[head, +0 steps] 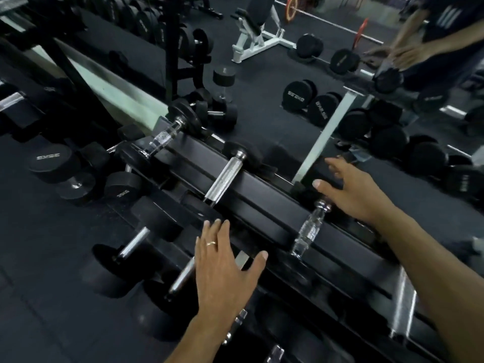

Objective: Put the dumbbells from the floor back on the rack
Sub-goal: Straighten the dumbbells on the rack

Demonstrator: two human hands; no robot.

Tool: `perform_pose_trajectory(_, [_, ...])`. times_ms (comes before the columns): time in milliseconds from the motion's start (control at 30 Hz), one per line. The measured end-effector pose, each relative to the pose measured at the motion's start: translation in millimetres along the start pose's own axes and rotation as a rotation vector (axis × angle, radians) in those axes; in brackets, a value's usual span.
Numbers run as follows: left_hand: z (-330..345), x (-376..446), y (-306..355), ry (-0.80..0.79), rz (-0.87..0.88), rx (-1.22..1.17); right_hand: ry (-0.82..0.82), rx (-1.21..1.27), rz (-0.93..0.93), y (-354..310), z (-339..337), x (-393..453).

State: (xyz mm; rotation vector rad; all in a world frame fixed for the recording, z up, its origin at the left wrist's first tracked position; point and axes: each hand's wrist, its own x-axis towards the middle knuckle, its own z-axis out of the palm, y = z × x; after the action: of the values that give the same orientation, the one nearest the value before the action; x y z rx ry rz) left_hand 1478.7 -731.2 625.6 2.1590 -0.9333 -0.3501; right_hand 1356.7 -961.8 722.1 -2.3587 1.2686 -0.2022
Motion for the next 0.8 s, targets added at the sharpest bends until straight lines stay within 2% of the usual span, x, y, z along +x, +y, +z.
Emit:
perform_pose_trajectory(167, [37.4, -33.9, 19.3, -0.202, -0.064, -0.110, -0.059, 0.049, 0.124, 45.5, 10.3, -28.5])
perform_pose_trajectory(267, [59.2, -44.7, 31.0, -0.263, -0.121, -0.158, -0.078, 0.118, 0.137, 65.2, 15.9, -27.2])
perform_pose_trajectory(400, [77.3, -45.6, 45.6, -0.209, -0.204, -0.251, -0.121, 0.170, 0.026, 72.6, 14.9, -14.5])
perform_pose_trajectory(633, [89.2, -45.9, 49.0, -0.168, -0.227, -0.292, -0.180, 0.054, -0.092, 82.3, 12.8, -4.3])
perform_pose_trajectory(800, [88.5, -46.6, 51.4, -0.184, -0.236, -0.271, -0.189, 0.032, -0.090, 83.8, 12.6, -3.5])
